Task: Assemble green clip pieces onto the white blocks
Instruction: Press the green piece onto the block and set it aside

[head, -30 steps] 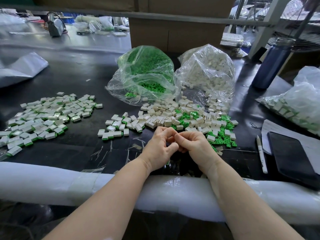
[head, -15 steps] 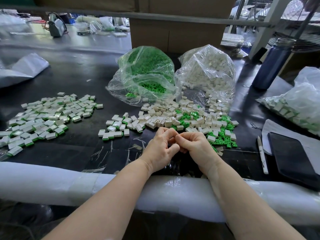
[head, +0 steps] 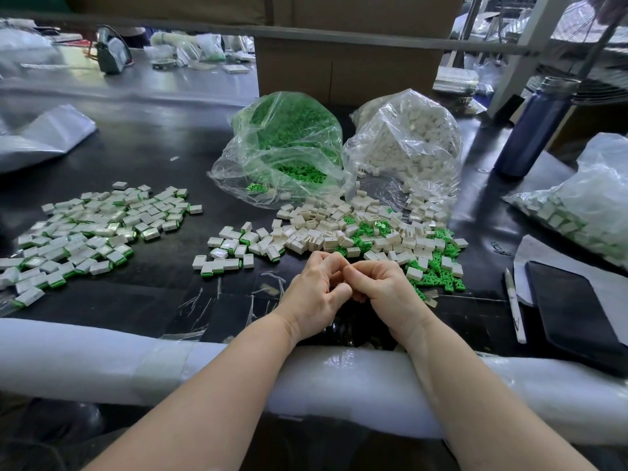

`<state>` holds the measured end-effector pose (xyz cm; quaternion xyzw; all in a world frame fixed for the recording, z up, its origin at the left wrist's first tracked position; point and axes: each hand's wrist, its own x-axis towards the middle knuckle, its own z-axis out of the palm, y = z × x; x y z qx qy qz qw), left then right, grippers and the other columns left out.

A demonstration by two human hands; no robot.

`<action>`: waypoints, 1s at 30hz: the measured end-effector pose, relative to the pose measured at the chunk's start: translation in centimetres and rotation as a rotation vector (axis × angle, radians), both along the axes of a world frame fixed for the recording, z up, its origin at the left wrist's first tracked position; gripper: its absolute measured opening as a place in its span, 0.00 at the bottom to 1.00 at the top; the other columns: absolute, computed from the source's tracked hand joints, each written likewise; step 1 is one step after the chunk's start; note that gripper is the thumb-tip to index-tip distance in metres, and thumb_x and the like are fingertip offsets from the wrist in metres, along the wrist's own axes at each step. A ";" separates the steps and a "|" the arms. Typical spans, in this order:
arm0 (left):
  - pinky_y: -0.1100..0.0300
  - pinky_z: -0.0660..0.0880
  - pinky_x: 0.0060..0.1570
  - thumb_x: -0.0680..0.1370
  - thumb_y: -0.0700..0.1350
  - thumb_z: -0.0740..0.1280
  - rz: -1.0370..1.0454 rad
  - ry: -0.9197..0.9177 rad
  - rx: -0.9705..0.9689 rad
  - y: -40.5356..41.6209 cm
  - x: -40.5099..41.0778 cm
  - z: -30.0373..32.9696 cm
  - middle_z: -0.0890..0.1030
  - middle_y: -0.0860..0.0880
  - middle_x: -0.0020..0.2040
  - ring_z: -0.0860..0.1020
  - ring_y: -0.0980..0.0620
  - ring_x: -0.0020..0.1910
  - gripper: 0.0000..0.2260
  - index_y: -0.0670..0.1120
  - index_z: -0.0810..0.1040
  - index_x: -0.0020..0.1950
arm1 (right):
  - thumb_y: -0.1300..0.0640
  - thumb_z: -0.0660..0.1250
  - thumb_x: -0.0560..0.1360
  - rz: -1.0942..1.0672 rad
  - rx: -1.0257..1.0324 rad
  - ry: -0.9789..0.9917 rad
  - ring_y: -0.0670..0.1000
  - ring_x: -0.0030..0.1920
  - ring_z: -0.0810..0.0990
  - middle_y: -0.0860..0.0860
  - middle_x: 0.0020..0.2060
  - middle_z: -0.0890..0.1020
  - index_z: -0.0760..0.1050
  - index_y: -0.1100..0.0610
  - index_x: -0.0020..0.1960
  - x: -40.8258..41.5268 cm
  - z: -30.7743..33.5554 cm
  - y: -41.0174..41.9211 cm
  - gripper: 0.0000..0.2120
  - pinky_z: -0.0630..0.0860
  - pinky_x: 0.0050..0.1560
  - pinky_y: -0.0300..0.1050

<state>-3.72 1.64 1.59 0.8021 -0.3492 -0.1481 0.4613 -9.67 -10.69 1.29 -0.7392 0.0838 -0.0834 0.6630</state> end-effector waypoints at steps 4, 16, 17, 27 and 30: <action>0.47 0.73 0.54 0.68 0.50 0.59 0.000 -0.007 -0.002 0.0 0.0 -0.1 0.67 0.55 0.46 0.74 0.47 0.46 0.04 0.60 0.69 0.39 | 0.61 0.62 0.77 -0.006 0.012 -0.006 0.46 0.30 0.66 0.60 0.34 0.74 0.80 0.69 0.45 0.0 0.0 0.0 0.12 0.65 0.31 0.35; 0.47 0.74 0.54 0.68 0.49 0.58 0.001 0.018 -0.033 0.0 0.2 -0.2 0.68 0.54 0.48 0.75 0.47 0.48 0.05 0.59 0.69 0.40 | 0.60 0.63 0.78 0.003 0.042 -0.021 0.47 0.33 0.72 0.60 0.36 0.77 0.81 0.66 0.46 0.0 -0.1 0.1 0.11 0.69 0.33 0.33; 0.47 0.74 0.54 0.68 0.49 0.58 0.001 0.022 -0.041 0.0 0.1 -0.3 0.68 0.54 0.48 0.75 0.48 0.47 0.05 0.59 0.69 0.40 | 0.59 0.62 0.78 0.011 0.041 -0.021 0.49 0.34 0.72 0.60 0.36 0.78 0.81 0.65 0.46 -0.1 0.0 0.1 0.11 0.69 0.34 0.34; 0.47 0.73 0.54 0.68 0.51 0.58 0.001 -0.031 0.016 -0.1 0.2 -0.5 0.68 0.53 0.48 0.74 0.43 0.48 0.04 0.62 0.68 0.39 | 0.64 0.62 0.78 0.003 0.065 -0.034 0.39 0.26 0.74 0.45 0.25 0.79 0.80 0.66 0.43 -0.1 0.1 0.0 0.10 0.69 0.29 0.28; 0.47 0.72 0.54 0.68 0.51 0.58 0.001 -0.040 0.021 -0.1 0.2 -0.5 0.68 0.52 0.49 0.74 0.42 0.48 0.05 0.62 0.67 0.39 | 0.65 0.62 0.78 0.001 0.070 -0.034 0.39 0.25 0.74 0.45 0.23 0.78 0.79 0.68 0.44 -0.1 0.2 0.1 0.10 0.68 0.29 0.27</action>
